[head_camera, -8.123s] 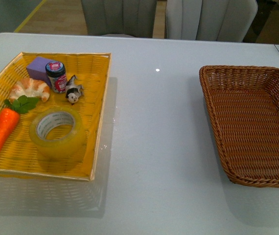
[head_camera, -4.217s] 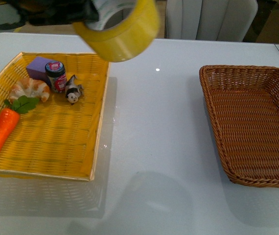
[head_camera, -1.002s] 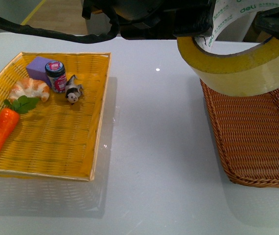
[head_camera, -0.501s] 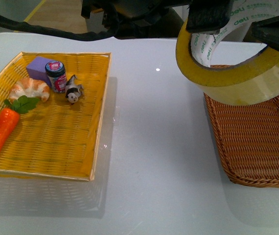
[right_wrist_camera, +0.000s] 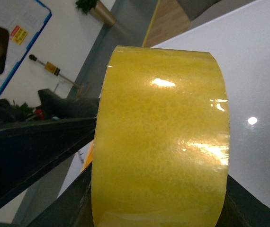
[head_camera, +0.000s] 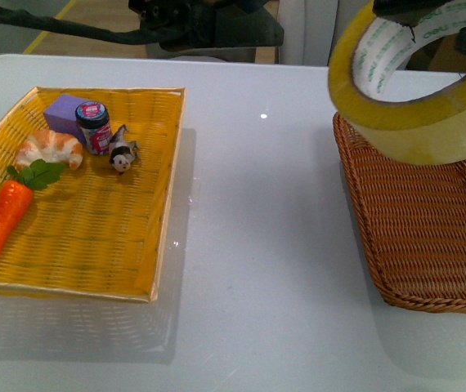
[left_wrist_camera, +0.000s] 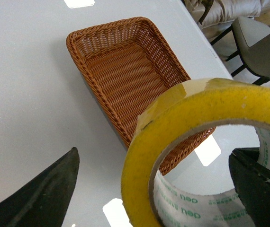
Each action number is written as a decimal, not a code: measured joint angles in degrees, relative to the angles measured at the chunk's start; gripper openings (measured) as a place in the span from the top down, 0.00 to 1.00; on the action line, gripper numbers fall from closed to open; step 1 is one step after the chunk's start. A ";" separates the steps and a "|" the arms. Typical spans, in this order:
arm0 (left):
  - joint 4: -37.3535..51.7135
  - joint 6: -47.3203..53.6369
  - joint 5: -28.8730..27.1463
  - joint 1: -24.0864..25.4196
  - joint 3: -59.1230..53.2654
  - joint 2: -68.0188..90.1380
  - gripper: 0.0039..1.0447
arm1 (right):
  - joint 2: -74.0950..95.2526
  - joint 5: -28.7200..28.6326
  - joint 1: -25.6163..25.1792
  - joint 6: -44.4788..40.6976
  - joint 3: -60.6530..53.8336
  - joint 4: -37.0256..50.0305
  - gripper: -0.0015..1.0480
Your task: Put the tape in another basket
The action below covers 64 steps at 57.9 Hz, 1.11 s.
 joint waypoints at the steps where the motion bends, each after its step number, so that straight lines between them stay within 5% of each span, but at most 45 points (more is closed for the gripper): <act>1: 0.00 0.00 0.00 0.04 0.00 -0.09 0.08 | 0.00 0.02 -0.57 0.13 0.00 0.11 0.55; 49: 6.69 -3.34 -4.66 9.79 -17.14 -27.10 0.08 | -9.25 -0.57 -10.49 -0.48 -3.78 -7.26 0.55; 58: 27.52 9.14 -36.13 8.52 -28.26 -30.80 0.32 | -11.54 -0.61 -12.35 -1.79 -3.78 -9.73 0.55; 64: 31.28 13.11 -39.47 12.50 -35.54 -36.11 0.51 | -11.93 -0.44 -13.25 -2.97 -3.78 -10.82 0.55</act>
